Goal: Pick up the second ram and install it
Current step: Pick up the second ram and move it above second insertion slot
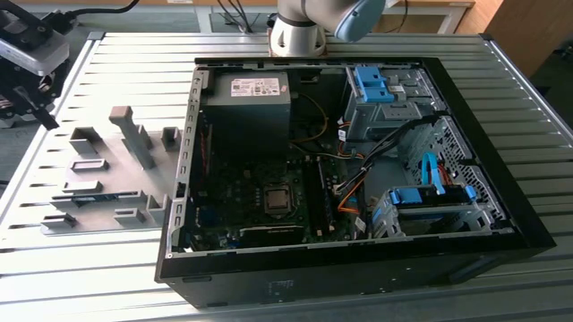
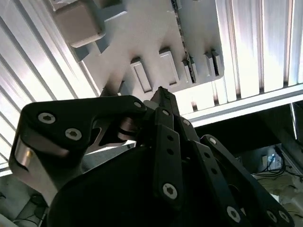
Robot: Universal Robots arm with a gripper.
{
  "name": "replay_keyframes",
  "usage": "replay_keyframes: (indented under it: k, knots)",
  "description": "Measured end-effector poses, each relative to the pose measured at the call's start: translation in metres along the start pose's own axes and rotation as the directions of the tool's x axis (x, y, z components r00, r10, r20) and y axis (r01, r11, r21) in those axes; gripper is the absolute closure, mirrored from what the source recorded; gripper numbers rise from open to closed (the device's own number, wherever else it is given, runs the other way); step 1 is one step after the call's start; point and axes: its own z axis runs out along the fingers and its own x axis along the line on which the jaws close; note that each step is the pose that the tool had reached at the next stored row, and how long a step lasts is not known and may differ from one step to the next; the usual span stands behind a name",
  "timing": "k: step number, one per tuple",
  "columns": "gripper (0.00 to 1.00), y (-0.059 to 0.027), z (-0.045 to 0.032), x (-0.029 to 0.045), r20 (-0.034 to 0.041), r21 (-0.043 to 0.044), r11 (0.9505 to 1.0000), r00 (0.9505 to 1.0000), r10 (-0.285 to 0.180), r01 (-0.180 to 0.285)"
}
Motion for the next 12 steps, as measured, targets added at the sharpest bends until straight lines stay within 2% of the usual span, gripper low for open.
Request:
replay_keyframes:
  k: [4,7,9,12]
  knots:
    - [0.90,-0.0001,0.0030,0.0000,-0.0031,-0.0001,0.9973,0.9973,-0.073,0.073]
    - [0.90,-0.0002,0.0053,0.0000,-0.0055,-0.0003,0.9920,0.9920,-0.126,0.126]
    - [0.90,-0.0003,0.0069,0.0000,-0.0070,-0.0005,0.9865,0.9865,-0.164,0.164]
    - [0.90,-0.0019,0.0085,0.0021,-0.0082,-0.0007,0.9823,0.9823,-0.187,0.187]
